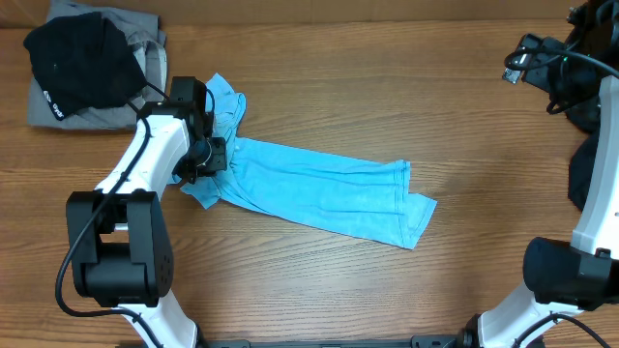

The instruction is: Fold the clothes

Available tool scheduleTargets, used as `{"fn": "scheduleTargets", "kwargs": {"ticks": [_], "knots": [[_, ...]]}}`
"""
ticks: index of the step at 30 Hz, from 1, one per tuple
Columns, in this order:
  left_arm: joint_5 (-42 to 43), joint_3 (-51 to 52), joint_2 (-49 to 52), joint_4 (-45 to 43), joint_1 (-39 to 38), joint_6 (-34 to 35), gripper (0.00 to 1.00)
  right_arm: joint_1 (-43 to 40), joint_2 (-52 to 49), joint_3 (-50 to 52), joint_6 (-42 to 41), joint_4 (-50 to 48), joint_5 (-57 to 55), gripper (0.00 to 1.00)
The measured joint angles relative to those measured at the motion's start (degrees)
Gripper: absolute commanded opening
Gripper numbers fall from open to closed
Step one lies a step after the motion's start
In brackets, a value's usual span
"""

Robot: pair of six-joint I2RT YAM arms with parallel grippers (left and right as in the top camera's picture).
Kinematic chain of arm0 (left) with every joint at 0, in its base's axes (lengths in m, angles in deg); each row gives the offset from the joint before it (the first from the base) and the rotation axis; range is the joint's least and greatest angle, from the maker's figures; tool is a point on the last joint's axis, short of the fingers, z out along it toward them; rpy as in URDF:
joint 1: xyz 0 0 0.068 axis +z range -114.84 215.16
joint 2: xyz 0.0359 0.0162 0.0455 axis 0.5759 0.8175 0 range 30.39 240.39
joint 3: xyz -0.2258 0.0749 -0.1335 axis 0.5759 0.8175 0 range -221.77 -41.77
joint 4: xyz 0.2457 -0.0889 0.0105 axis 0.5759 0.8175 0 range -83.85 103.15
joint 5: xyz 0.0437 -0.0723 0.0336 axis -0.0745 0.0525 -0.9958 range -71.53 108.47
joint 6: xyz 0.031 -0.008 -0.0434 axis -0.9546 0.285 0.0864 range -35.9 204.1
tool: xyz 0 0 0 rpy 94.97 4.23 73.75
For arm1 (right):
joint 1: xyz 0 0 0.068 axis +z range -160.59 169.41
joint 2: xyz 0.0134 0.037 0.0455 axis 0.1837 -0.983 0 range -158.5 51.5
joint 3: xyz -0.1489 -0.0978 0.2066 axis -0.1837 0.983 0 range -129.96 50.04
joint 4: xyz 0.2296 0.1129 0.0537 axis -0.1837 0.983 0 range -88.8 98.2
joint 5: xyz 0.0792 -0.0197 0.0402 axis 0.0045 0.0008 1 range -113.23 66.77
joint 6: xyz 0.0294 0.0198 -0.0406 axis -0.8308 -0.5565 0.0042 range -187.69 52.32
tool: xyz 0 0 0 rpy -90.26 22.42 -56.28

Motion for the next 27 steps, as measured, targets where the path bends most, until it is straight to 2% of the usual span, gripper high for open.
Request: {"fn": "scheduleTargets", "kwargs": {"ticks": [3,5,14,15,16,17,19,23,27], "knots": [[0.0,0.0,0.0,0.0,0.0,0.0,0.08,0.0,0.0,0.0,0.0,0.0,0.0,1.0],[0.0,0.0,0.0,0.0,0.0,0.0,0.13,0.0,0.0,0.0,0.0,0.0,0.0,1.0],[0.0,0.0,0.0,0.0,0.0,0.2,0.12,0.0,0.0,0.0,0.0,-0.2,0.1,1.0],[0.0,0.0,0.0,0.0,0.0,0.2,0.13,0.0,0.0,0.0,0.0,-0.2,0.4,1.0],[0.0,0.0,0.0,0.0,0.0,0.2,0.2,0.0,0.0,0.0,0.0,-0.2,0.7,1.0],[0.0,0.0,0.0,0.0,0.0,0.2,0.21,0.0,0.0,0.0,0.0,-0.2,0.9,1.0],[0.0,0.0,0.0,0.0,0.0,0.3,0.19,0.0,0.0,0.0,0.0,-0.3,1.9,1.0],[0.0,0.0,0.0,0.0,0.0,0.2,0.04,0.0,0.0,0.0,0.0,-1.7,3.1,1.0],[0.0,0.0,0.0,0.0,0.0,0.2,0.05,0.0,0.0,0.0,0.0,-1.7,5.4,1.0]]}}
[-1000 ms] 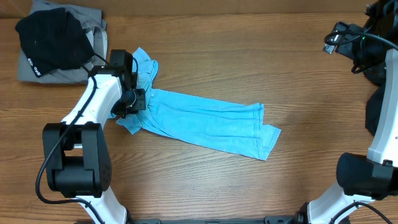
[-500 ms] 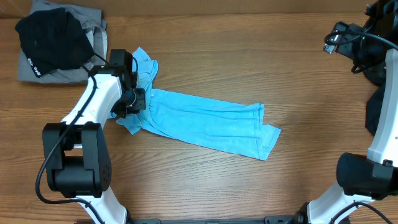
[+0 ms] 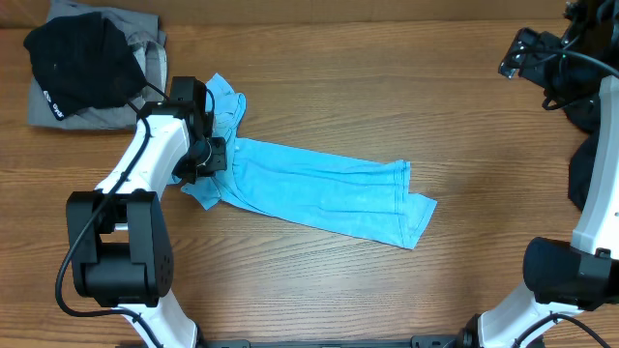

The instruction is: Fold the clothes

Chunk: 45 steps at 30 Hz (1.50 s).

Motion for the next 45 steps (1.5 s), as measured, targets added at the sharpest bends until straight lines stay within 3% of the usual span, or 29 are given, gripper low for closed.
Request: {"fn": "scheduleTargets", "kwargs": {"ticks": [3,4,6,8,15,33,40,42,45], "knots": [[0.0,0.0,0.0,0.0,0.0,0.1,0.18,0.0,0.0,0.0,0.0,0.0,1.2,1.0],[0.0,0.0,0.0,0.1,0.0,0.0,0.29,0.0,0.0,0.0,0.0,-0.1,1.5,1.0],[0.0,0.0,0.0,0.2,0.0,0.1,0.34,0.0,0.0,0.0,0.0,-0.5,2.0,1.0],[0.0,0.0,0.0,0.2,0.0,0.2,0.34,0.0,0.0,0.0,0.0,-0.5,2.3,1.0],[0.0,0.0,0.0,0.8,0.0,0.2,0.18,0.0,0.0,0.0,0.0,-0.5,2.7,1.0],[0.0,-5.4,0.0,5.4,0.0,0.2,0.33,0.0,-1.2,0.0,0.0,-0.9,2.7,1.0],[0.0,-5.5,0.0,5.9,0.0,0.2,0.31,0.0,-5.3,0.0,0.0,0.0,2.7,1.0],[0.0,-5.5,0.0,5.9,0.0,0.2,0.24,0.0,-6.3,0.2,0.0,0.3,2.7,1.0],[0.0,-5.5,0.0,5.9,0.0,-0.1,0.22,0.0,-6.9,0.3,0.0,0.5,2.7,1.0]]}}
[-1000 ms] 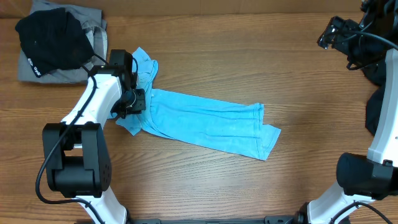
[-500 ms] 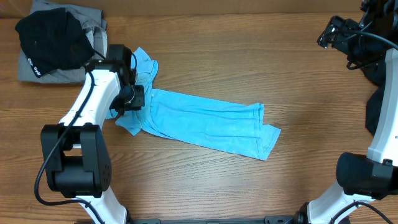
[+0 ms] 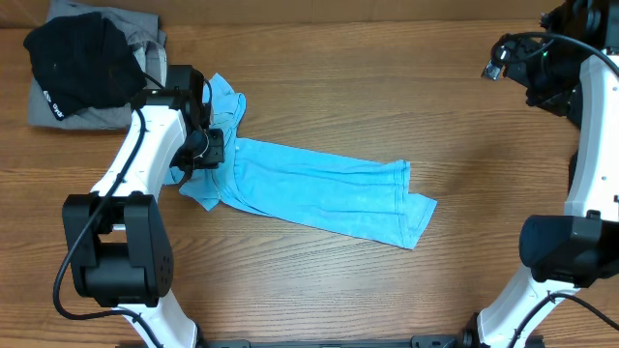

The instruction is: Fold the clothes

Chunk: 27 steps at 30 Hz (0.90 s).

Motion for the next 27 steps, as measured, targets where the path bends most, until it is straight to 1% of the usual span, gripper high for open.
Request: {"fn": "scheduleTargets", "kwargs": {"ticks": [5,11,12,13,14,23,27], "knots": [[0.9,0.0,0.0,0.0,0.0,-0.6,0.29,0.0,0.0,0.0,0.0,0.0,0.0,1.0],[1.1,0.0,0.0,0.0,0.0,-0.8,0.3,0.0,0.0,0.0,0.0,0.6,0.0,1.0],[1.1,0.0,0.0,0.0,0.0,-1.0,0.32,0.0,0.0,0.0,0.0,0.6,0.0,1.0],[1.2,0.0,0.0,0.1,0.0,-1.1,0.37,0.0,0.0,0.0,0.0,0.6,0.0,1.0],[1.3,0.0,0.1,0.2,0.0,-1.5,0.38,0.0,0.0,0.0,0.0,0.6,0.0,1.0],[1.5,0.1,3.1,0.4,-1.9,-2.1,0.33,0.0,0.0,0.0,0.0,0.8,0.0,1.0],[1.5,0.1,3.7,0.4,-2.3,-2.1,0.26,0.0,0.0,0.0,0.0,0.9,0.0,1.0]]}}
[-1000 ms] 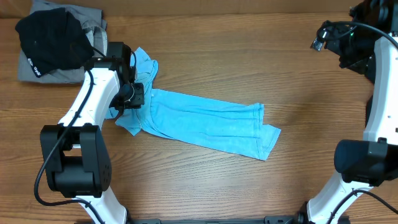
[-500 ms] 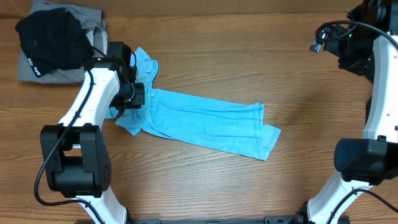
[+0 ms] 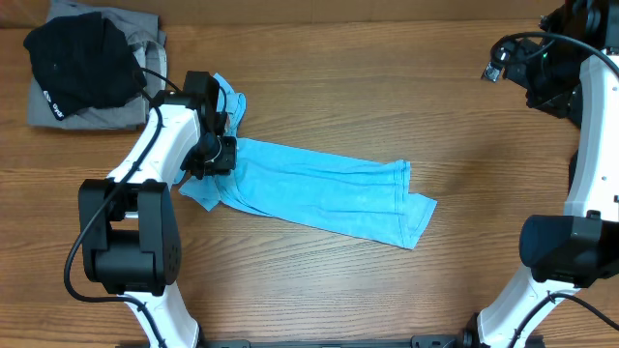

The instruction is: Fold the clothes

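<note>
A light blue garment [image 3: 319,193] lies flat on the wooden table [image 3: 387,106] as a long strip, running from upper left to lower right. Its left end [image 3: 224,99] is bunched and creased. My left gripper [image 3: 215,155] points down onto that left end, and the wrist hides its fingers. My right gripper [image 3: 498,66] hangs far off at the table's upper right, away from the garment, and its jaws are too small to read.
A black garment [image 3: 77,63] lies on top of a grey one [image 3: 145,29] at the table's far left corner. The bases of both arms stand at the near edge.
My left gripper has shifted a little to the right over the blue garment's left end. The garment keeps its shape and the right arm has not moved.
My left gripper stood on the blue garment's left end at every moment, with the garment lying the same way. My right gripper was at the far right edge, then further left over the table's upper right, where it remains.
</note>
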Available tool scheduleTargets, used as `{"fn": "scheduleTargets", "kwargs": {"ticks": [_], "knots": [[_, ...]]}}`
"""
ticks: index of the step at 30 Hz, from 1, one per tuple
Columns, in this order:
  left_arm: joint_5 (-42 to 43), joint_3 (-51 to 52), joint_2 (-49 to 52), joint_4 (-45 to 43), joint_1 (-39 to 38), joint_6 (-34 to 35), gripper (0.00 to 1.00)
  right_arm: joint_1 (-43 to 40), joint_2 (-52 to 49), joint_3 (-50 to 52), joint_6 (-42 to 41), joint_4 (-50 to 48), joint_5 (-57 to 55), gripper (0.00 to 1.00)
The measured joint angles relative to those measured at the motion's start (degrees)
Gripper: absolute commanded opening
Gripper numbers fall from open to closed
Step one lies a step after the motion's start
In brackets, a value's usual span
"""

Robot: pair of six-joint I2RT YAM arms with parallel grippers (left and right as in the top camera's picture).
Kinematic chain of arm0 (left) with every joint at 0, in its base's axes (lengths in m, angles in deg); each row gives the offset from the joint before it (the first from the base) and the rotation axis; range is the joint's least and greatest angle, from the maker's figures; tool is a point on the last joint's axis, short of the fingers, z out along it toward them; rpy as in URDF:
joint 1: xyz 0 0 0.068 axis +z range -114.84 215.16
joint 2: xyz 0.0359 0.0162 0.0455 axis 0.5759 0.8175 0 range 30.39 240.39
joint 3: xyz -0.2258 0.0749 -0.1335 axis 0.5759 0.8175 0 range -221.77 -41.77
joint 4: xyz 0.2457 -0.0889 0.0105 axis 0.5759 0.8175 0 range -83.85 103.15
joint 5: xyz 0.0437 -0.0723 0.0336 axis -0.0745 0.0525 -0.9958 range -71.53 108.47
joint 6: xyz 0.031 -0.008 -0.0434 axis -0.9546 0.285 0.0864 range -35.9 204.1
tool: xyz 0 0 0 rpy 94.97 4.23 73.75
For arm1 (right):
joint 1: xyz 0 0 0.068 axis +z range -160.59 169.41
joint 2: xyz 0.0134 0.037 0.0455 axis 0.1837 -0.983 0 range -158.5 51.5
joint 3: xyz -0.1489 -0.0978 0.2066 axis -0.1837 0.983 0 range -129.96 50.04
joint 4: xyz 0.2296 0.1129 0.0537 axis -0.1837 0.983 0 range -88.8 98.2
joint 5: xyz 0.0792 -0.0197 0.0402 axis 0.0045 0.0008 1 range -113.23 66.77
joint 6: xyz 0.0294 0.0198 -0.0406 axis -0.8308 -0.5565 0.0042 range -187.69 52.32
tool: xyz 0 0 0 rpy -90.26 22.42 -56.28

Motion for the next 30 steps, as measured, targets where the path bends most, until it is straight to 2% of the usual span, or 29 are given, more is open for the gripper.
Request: {"fn": "scheduleTargets", "kwargs": {"ticks": [3,7,15,26,30], "knots": [[0.0,0.0,0.0,0.0,0.0,0.0,0.2,0.0,0.0,0.0,0.0,0.0,0.0,1.0],[0.0,0.0,0.0,0.0,0.0,0.0,0.18,0.0,0.0,0.0,0.0,0.0,0.0,1.0],[-1.5,0.0,0.0,0.0,0.0,0.0,0.05,0.1,0.0,0.0,0.0,0.0,1.4,1.0],[-2.0,0.0,0.0,0.2,0.0,0.0,0.04,2.8,-0.7,0.0,0.0,-0.8,2.4,1.0],[-2.0,-0.3,0.0,2.7,0.0,0.0,0.04,3.8,-1.7,0.0,0.0,-1.4,2.5,1.0]]}}
